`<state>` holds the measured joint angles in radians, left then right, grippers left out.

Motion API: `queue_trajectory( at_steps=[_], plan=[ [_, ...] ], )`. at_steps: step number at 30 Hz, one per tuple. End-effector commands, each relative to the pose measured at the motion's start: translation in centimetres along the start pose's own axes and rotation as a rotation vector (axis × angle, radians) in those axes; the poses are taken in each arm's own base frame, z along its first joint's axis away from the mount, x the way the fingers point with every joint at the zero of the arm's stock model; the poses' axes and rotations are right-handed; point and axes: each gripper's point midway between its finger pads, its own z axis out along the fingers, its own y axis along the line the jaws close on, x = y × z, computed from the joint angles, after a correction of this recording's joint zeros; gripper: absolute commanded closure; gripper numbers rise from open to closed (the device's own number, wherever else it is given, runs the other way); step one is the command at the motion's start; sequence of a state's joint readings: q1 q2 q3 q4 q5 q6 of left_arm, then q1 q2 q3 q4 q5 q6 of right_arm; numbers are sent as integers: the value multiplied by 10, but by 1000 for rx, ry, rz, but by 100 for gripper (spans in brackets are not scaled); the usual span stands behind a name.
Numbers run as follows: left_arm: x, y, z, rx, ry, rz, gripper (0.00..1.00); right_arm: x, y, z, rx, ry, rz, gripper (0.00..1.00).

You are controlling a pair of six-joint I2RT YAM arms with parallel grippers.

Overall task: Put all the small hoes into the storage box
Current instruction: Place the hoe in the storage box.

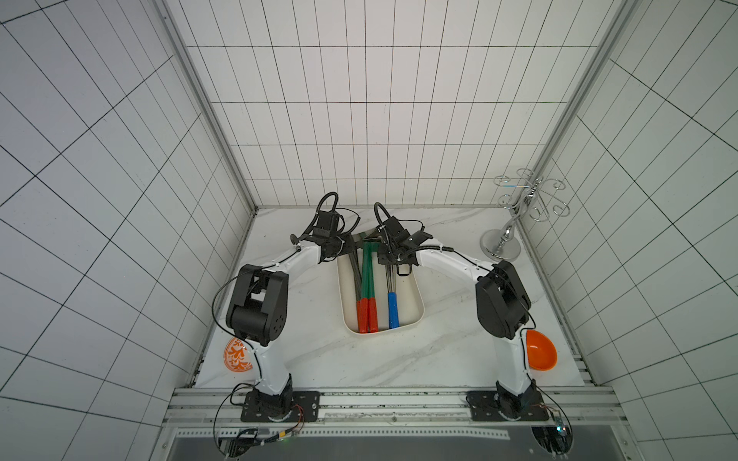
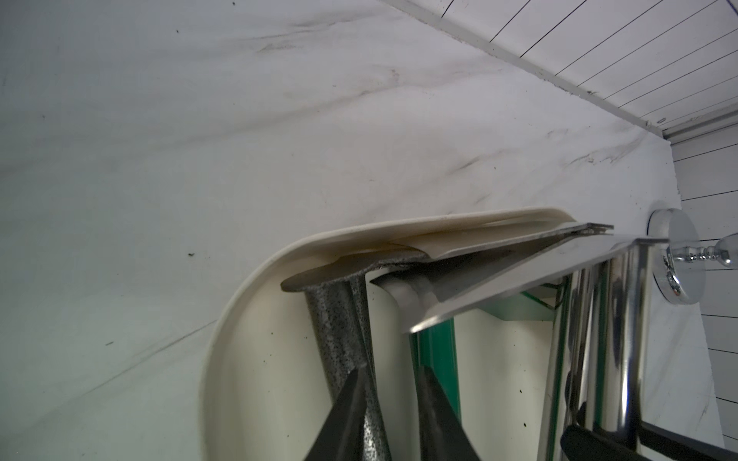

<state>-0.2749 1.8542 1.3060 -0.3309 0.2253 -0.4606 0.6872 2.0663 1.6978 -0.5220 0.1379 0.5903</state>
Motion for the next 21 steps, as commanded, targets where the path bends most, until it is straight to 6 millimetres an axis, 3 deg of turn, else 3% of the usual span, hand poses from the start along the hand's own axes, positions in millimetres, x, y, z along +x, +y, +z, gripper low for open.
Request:
queue_trajectory(
  at_steps=[1, 13, 21],
  plan=[
    [1, -3, -6, 8, 3, 9, 74, -15, -28, -12, 81, -63, 86, 100],
    [-2, -1, -13, 8, -20, -4, 74, -58, -32, -75, 128, -233, 95, 100],
    [-6, 1, -20, 7, -37, -13, 74, -47, -32, -66, 168, -193, 74, 100]
  ],
)
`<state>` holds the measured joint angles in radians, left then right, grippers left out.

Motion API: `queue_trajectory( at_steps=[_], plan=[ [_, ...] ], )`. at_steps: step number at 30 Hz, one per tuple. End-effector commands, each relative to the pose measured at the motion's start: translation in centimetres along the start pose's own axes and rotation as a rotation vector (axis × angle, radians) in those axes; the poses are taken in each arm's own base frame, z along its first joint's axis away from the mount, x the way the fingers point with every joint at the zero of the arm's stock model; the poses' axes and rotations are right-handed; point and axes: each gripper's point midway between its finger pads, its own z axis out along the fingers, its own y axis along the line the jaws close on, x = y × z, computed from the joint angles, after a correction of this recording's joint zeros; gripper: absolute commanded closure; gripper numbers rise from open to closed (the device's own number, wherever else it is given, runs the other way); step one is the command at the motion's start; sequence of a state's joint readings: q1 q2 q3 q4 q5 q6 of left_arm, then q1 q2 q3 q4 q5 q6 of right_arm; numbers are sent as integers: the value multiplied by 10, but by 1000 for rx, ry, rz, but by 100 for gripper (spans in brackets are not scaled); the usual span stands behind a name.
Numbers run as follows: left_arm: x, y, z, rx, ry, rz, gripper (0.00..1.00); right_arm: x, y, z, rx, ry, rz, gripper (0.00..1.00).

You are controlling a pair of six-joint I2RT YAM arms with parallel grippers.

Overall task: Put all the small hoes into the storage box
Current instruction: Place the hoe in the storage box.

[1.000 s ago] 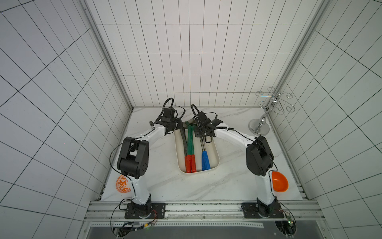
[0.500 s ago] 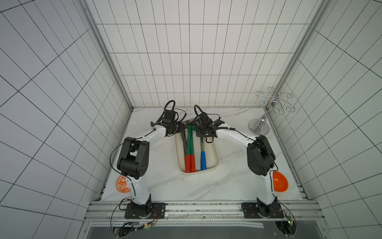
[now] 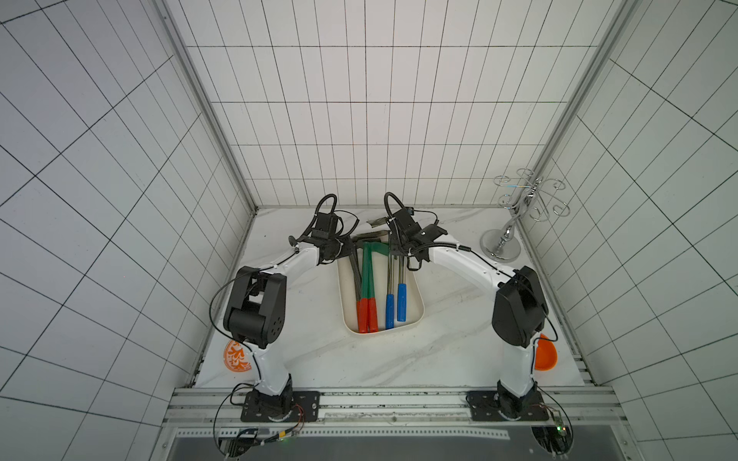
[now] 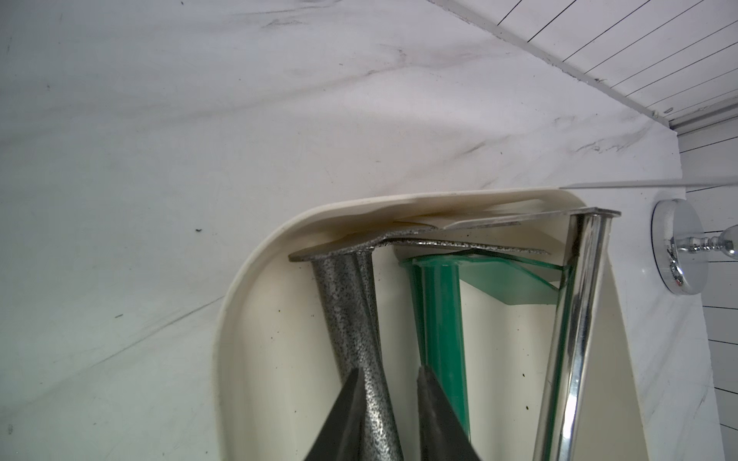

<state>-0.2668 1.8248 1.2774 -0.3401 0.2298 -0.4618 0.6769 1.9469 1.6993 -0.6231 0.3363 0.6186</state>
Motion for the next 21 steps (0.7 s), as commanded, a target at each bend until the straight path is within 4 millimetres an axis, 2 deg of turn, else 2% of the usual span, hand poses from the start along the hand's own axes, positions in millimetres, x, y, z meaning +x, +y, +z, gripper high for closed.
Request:
queue_trajectory(
  at_steps=[1, 14, 21],
  plan=[
    [-11, -2, -15, 11, -48, -7, 74, -15, 4, -11, 13, -59, 34, 100],
    [-22, 8, -51, 6, -117, -30, 68, -10, 18, -28, 27, -62, 38, 100],
    [-17, 19, -56, -4, -114, -43, 68, 3, 22, -11, 54, -18, 12, 100]
  ],
)
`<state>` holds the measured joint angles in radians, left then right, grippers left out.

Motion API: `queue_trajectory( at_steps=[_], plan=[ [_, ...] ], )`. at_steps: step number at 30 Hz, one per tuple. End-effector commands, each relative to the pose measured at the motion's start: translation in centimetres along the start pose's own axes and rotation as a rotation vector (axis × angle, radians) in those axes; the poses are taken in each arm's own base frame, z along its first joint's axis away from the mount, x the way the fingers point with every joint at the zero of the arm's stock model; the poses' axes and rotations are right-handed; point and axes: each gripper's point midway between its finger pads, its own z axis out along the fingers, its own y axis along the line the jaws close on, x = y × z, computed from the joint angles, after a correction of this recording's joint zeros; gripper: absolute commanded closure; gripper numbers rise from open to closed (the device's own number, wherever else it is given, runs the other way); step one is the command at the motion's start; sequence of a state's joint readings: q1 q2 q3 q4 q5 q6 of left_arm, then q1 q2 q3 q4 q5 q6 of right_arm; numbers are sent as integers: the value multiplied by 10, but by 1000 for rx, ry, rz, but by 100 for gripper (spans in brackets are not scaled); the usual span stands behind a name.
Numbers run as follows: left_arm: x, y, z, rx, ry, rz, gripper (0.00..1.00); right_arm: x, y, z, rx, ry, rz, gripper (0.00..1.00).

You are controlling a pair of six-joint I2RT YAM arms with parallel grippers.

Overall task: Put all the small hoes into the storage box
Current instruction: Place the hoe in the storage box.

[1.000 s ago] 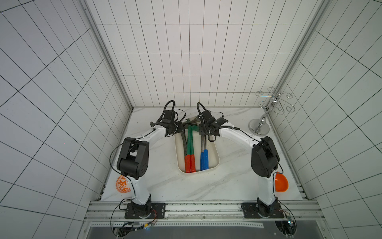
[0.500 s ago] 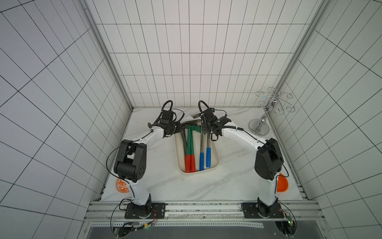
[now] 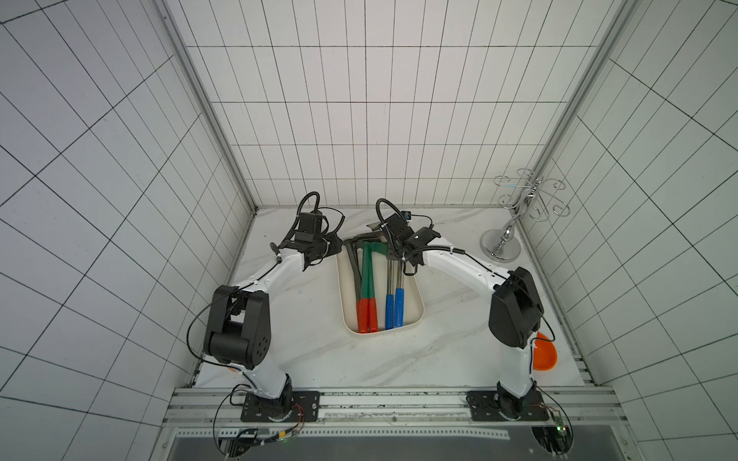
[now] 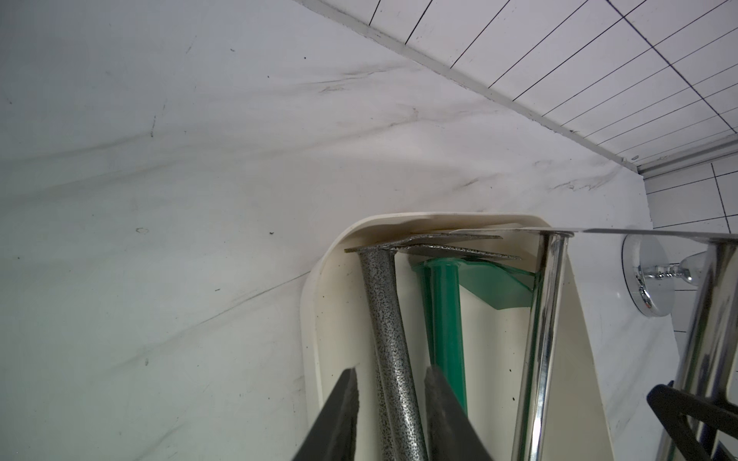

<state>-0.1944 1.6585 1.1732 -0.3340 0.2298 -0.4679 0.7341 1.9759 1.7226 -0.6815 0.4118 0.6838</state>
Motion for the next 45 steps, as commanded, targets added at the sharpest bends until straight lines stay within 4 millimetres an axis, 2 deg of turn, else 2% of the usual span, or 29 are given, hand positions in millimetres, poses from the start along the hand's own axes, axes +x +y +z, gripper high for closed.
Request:
queue_trajectory(
  at_steps=[1, 8, 19, 26, 33, 39, 45],
  plan=[
    [-3, 2, -7, 3, -21, -2, 68, -13, 13, -8, -3, -19, 13, 100],
    [-3, 4, -8, 2, -21, -4, 68, -6, 18, 6, 14, 12, -12, 100],
    [-3, 5, -5, 6, -14, -6, 68, -7, 30, 11, -5, 25, -41, 100],
    [-3, 6, -5, 6, -12, -6, 68, 11, 38, 30, -10, 85, -71, 100],
    [-4, 7, -5, 2, -12, -3, 68, 28, 38, 46, 11, 127, -99, 100],
    [-4, 8, -5, 0, -11, -3, 67, 23, 37, 45, 8, 117, -96, 100],
    [-5, 9, -8, -4, -16, -4, 63, 16, 26, 45, 0, 124, -77, 100]
  ],
)
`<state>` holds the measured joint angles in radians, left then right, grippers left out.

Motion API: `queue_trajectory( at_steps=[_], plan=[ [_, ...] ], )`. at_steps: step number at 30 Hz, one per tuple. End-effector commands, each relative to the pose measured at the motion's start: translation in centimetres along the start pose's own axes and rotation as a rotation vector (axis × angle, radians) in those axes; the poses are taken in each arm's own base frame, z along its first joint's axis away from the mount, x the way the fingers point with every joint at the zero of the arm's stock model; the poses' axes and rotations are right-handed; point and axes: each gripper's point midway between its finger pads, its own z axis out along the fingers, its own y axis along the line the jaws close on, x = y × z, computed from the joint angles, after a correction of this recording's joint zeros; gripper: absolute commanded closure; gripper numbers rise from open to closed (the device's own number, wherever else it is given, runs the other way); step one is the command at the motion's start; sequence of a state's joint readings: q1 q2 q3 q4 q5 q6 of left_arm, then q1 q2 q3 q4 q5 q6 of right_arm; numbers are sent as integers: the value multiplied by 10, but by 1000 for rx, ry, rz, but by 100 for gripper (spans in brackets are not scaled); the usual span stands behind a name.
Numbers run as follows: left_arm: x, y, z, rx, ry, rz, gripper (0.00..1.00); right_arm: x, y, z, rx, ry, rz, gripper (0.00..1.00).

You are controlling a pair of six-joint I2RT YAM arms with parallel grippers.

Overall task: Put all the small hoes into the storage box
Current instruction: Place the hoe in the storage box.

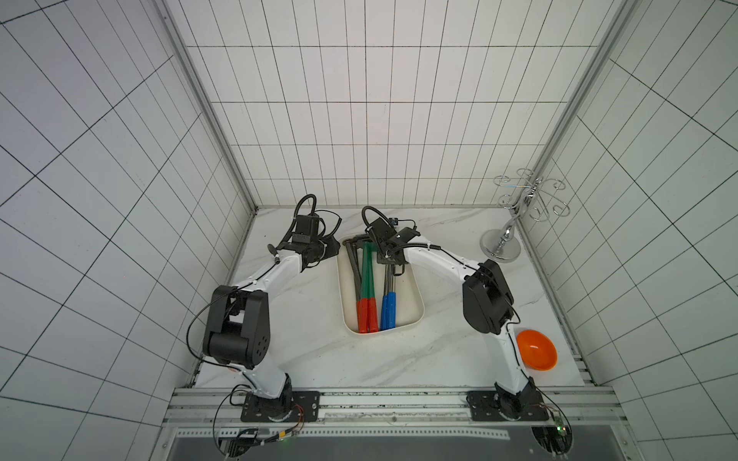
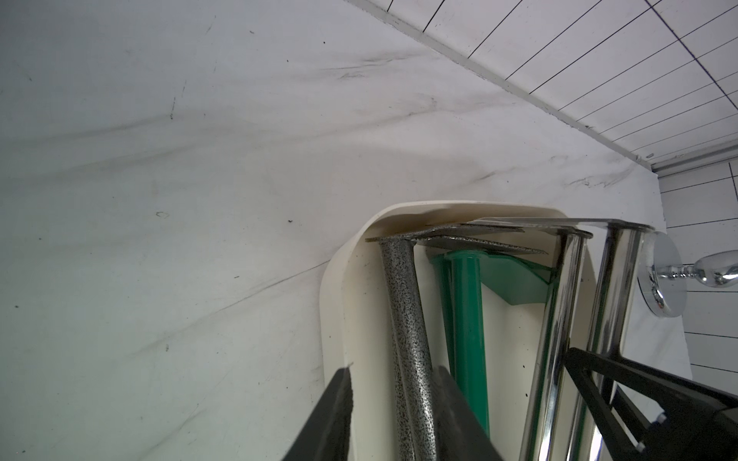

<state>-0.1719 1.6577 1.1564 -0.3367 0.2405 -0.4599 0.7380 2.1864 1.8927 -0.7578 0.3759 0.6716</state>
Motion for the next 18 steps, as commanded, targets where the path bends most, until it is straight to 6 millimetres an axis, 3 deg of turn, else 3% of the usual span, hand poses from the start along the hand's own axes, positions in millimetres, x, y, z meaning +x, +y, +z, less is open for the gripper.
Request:
queue_trajectory(
  at_steps=[1, 9, 18],
  plan=[
    [-7, -3, -8, 8, -26, 9, 63, -10, 1, -5, -46, 19, -9, 100],
    [-9, -2, -11, 6, -32, 11, 63, -18, -29, -2, -55, 20, 2, 100],
    [-9, -1, -9, 1, -30, 10, 63, -2, -30, 12, -65, 66, -13, 95]
  ],
)
